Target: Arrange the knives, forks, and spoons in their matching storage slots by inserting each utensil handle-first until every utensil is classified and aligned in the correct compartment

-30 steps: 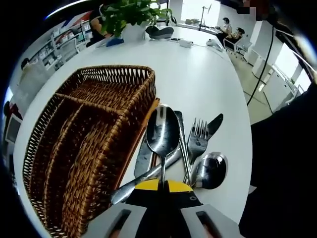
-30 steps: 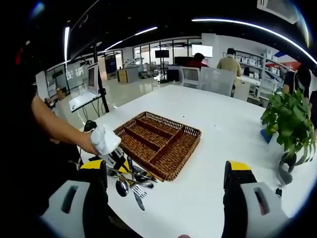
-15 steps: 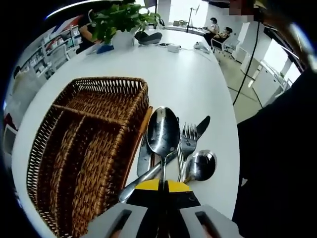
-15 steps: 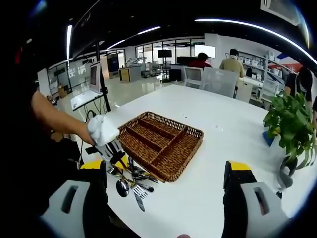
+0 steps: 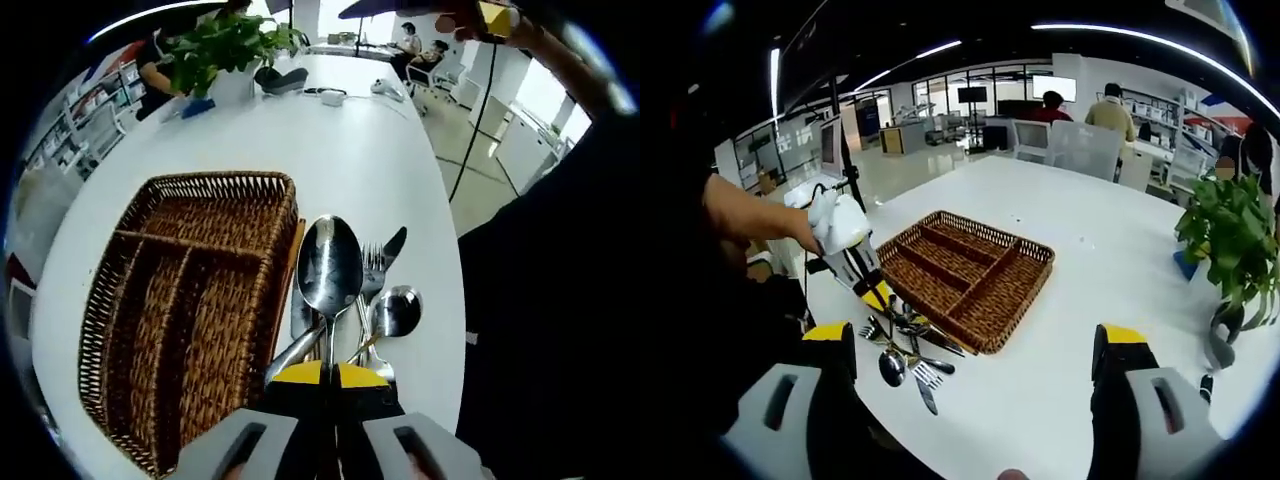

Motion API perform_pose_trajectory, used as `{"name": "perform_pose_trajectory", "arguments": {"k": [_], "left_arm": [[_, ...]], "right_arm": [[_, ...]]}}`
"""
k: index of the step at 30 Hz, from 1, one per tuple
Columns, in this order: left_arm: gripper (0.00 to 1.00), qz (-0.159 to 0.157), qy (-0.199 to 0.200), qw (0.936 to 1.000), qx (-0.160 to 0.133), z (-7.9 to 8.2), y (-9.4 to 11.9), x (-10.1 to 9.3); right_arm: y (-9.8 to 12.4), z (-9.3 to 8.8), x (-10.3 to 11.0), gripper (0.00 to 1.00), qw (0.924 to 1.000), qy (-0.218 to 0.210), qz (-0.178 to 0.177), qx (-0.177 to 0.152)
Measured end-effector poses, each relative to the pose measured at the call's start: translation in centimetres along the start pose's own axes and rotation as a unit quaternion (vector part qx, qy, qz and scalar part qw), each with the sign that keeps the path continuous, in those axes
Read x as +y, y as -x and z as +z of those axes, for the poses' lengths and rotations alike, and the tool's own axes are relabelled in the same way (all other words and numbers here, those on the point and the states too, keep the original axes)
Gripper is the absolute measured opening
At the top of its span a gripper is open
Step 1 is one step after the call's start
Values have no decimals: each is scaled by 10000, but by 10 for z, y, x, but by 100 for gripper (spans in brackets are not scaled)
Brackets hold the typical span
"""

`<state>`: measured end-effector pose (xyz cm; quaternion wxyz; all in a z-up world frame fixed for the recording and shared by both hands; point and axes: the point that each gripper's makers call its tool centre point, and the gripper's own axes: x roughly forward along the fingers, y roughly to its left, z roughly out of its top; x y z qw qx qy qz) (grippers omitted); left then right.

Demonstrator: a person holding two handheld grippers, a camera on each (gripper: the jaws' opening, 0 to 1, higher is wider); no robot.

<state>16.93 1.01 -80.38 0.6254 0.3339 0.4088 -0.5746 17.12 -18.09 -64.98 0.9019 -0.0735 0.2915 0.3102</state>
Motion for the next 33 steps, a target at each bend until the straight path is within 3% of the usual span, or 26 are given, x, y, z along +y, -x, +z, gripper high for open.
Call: {"name": "perform_pose_trajectory", "arguments": {"k": [5,10,16,26,33], "left_arm": [[0,-60,-179,9998,20,5,30,7],[0,278,-546,9981,69,11,65,25],[0,485,-533,9974,-3,23,94,35],[0,433,-738,9962,140,25,108,30],[0,496,-817,9953,152,23,109,39]], "right_arm": [[1,5,-1,99,10000,51,-21,-53],[2,9,-4,99,9999,61,-61,-140],[3,11,-3,99,9998,75,-45,-177],[2,10,3,99,9998,137,17,-137],[2,10,6,99,9998,151,47,-129]]}}
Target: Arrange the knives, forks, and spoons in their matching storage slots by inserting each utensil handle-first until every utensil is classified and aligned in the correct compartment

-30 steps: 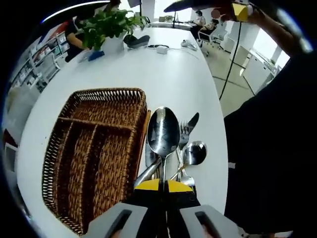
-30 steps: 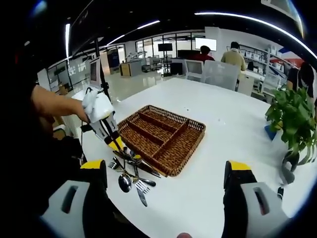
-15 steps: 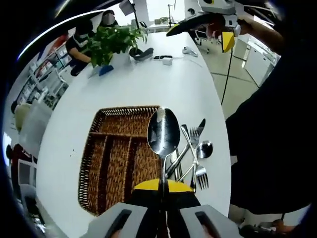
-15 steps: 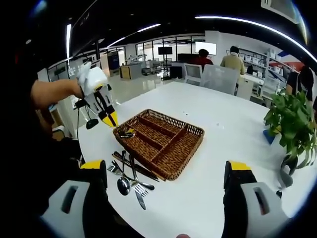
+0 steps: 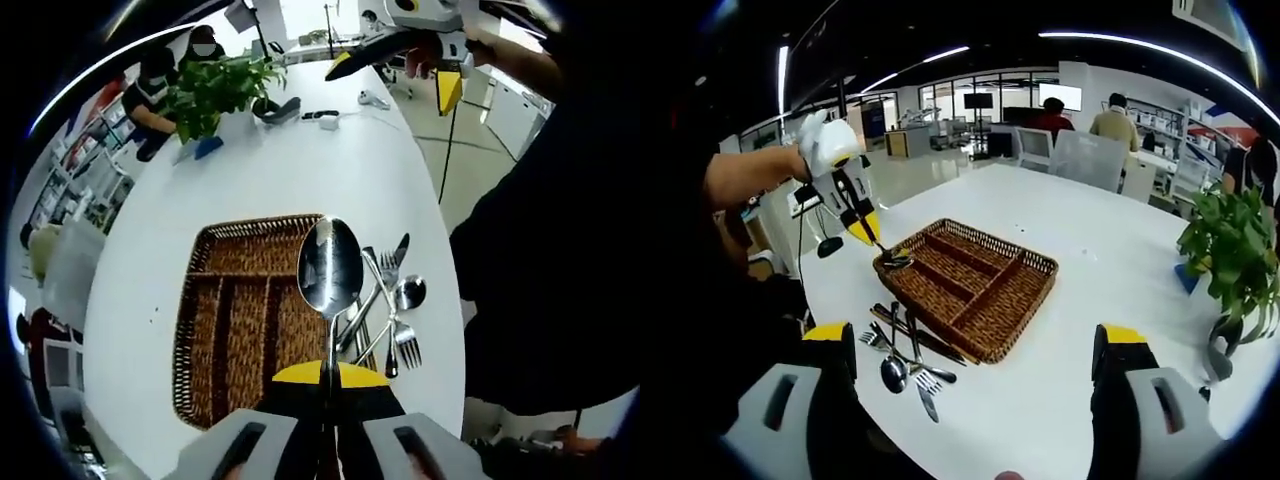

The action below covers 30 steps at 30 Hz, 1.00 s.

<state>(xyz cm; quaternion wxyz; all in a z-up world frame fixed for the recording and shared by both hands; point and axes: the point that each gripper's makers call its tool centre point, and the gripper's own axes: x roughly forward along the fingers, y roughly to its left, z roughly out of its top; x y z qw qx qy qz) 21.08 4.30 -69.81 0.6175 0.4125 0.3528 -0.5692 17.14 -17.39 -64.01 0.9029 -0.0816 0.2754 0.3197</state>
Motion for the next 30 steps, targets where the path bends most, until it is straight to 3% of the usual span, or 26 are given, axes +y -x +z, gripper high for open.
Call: {"name": "perform_pose_trajectory", "arguments": {"k": [3,5,8,13,22,30], "left_arm": [[0,61,-124,9999,81,-2,-3,7],[0,29,-163,9999,19,0,-4,9],[0,-46,-155,9998,-120,3,-4,13],[0,39,-197,9998,-49,2,-4,25],[0,159,-276,9995,-59,2,3,56],[0,260,-392,9989,-35,3,7,89]], "right_arm": [[0,2,-1,99,10000,-8,-32,-26],[0,12,-1,99,9993,-275,14,-248],[2,17,-1,99,9989,-347,0,-320],[7,32,9,99,9964,-671,257,-456],[10,38,3,99,9969,-588,76,-517],[5,31,2,99,9985,-449,12,-320]]}}
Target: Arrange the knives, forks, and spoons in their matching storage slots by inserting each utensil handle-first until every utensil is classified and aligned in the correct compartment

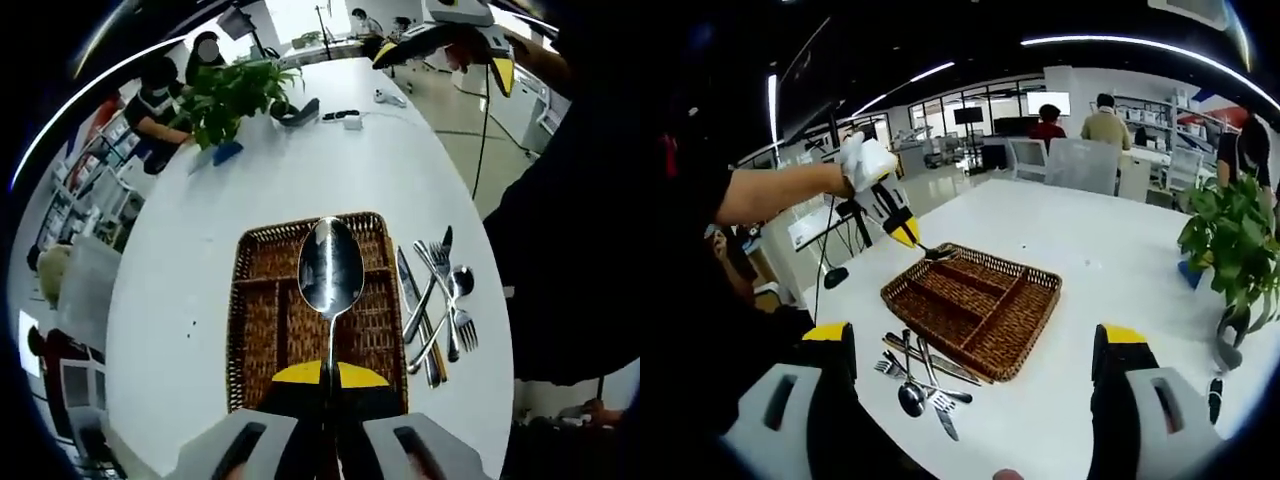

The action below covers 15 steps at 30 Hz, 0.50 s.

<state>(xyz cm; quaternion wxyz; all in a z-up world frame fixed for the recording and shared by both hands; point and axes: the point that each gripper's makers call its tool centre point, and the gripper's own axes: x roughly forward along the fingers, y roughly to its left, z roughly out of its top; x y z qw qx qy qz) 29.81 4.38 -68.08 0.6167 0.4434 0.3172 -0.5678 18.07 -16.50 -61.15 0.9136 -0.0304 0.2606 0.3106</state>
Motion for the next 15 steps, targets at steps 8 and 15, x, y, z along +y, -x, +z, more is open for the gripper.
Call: {"name": "perform_pose_trajectory", "arguments": {"k": [8,15], "left_arm": [[0,72,-119,9999,-31,7,-1,33],[0,80,-166,9998,-98,11,-4,62]], "right_arm": [[-3,3,-4,99,10000,-65,-61,-35],[-7,2,-7,99,9998,-127,-123,-22]]}}
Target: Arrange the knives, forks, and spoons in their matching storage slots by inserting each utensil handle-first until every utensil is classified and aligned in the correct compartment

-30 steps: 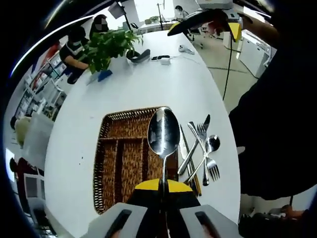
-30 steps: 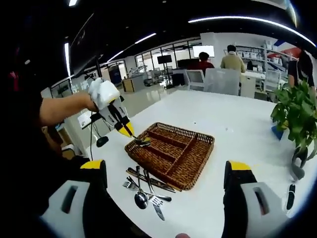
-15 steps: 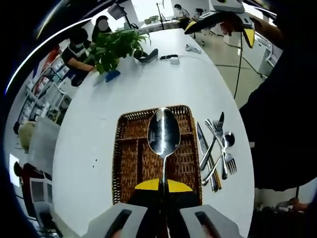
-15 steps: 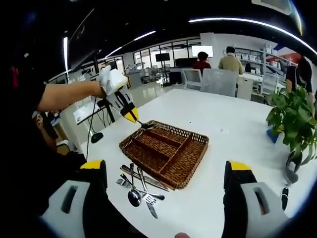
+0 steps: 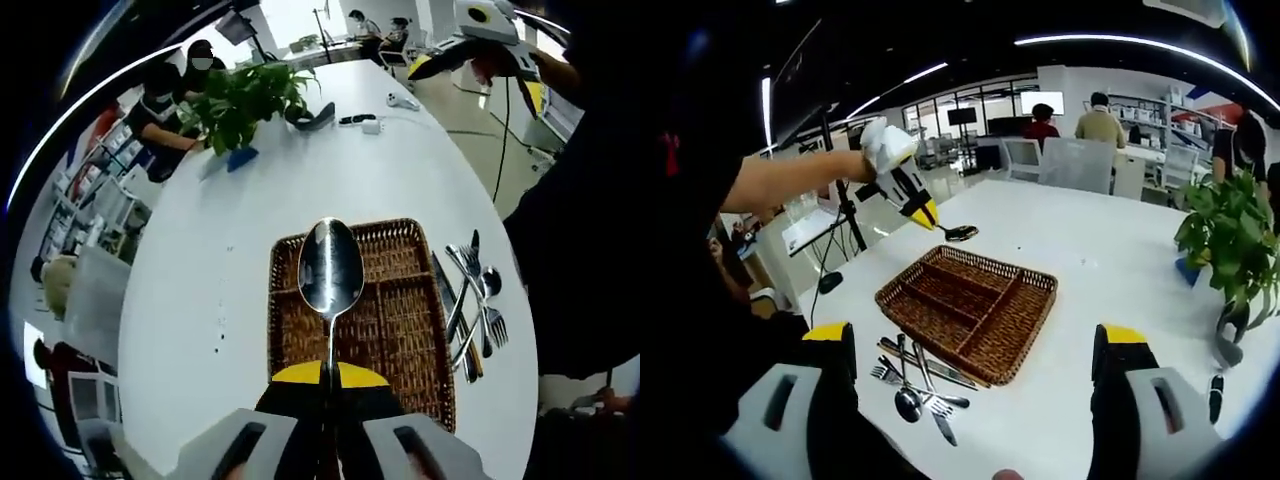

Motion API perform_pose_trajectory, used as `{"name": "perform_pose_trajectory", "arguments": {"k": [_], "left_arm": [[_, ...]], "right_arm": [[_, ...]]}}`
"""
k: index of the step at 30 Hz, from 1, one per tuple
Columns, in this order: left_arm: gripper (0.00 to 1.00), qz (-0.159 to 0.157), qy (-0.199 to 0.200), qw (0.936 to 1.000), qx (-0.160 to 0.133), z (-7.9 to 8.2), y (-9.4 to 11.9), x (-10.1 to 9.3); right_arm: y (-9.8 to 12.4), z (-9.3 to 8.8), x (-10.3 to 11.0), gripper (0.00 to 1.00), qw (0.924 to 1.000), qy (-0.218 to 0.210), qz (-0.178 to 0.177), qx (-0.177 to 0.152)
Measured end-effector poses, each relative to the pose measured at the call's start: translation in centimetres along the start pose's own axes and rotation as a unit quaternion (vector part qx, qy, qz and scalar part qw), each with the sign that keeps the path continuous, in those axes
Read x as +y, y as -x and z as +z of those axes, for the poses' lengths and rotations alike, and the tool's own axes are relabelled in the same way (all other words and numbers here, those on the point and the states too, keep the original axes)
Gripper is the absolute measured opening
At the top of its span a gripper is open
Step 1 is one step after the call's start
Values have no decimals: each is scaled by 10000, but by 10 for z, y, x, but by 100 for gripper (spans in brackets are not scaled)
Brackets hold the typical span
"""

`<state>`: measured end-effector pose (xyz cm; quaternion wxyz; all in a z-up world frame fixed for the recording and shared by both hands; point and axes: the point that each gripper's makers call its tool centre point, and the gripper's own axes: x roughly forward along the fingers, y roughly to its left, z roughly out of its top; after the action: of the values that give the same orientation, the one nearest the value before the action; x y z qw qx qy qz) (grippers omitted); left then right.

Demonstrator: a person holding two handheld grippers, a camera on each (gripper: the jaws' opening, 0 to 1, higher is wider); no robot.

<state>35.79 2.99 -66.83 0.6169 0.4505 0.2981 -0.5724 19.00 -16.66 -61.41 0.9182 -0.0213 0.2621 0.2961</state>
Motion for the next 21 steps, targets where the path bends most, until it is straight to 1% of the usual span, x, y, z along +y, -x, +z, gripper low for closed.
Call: {"name": "perform_pose_trajectory", "arguments": {"k": [4,9,12,16,21], "left_arm": [[0,6,13,10000,17,-1,-6,11],[0,-27,3,10000,55,-5,-10,20],[0,-32,-8,10000,69,-7,-10,25],[0,-12,-28,9999,109,-9,-8,34],[0,17,-73,9999,133,-9,-5,45]], "right_arm": [[-1,-1,0,99,10000,-3,-3,42],[-3,1,-4,99,10000,-23,-43,41],[-4,1,-4,99,10000,-28,-41,62],[-6,-2,-3,99,9998,106,-82,161],[-8,-1,-4,99,9998,70,-66,148]]}}
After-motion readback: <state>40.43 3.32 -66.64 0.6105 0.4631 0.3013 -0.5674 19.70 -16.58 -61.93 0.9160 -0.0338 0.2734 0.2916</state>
